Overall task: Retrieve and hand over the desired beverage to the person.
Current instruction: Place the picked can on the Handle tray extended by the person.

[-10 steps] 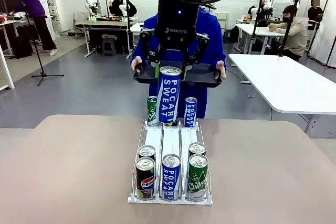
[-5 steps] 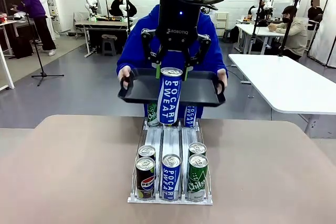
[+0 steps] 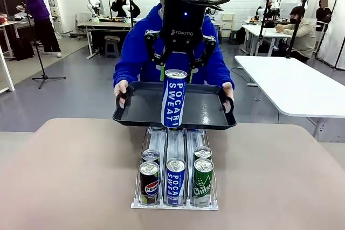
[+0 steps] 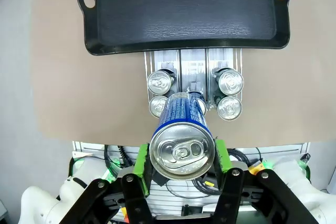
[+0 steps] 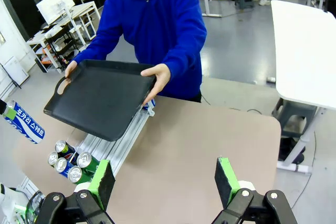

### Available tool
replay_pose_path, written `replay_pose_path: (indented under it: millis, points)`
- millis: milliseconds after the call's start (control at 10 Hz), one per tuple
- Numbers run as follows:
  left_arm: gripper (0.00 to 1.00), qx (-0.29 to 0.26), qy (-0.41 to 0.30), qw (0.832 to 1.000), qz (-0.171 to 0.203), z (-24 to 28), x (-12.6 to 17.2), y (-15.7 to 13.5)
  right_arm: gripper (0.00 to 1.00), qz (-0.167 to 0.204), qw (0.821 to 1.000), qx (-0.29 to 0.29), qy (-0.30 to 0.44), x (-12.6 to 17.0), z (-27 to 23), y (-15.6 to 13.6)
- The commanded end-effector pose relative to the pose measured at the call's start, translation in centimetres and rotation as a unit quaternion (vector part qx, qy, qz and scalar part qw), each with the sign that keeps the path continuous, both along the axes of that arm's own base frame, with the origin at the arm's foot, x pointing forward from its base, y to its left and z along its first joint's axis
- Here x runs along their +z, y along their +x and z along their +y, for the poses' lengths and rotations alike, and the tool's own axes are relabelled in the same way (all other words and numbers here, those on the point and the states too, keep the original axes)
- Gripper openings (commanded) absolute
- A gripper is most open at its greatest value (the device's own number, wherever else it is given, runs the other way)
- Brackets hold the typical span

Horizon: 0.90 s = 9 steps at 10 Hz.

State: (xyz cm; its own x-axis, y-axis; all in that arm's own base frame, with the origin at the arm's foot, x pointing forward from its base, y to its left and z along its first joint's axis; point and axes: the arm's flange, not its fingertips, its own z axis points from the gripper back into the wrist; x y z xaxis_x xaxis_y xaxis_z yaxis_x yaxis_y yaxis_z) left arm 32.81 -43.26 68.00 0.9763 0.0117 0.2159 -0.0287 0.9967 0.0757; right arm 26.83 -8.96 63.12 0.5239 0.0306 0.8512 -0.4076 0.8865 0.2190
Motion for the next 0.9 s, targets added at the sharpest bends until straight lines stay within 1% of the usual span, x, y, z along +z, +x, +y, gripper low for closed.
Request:
replay_pose_path:
  millis: [0, 800]
  points:
    - [0.45, 0.002, 0.001, 1.000, -0.006, 0.31, 0.08, -0.36, 1.00, -0.003, 1.000, 0.012, 0.007, -0.11, 0.04, 0.15]
    - [0.45, 0.002, 0.001, 1.000, -0.006, 0.31, 0.08, -0.36, 1.00, -0.003, 1.000, 0.012, 0.007, -0.11, 0.04, 0.15]
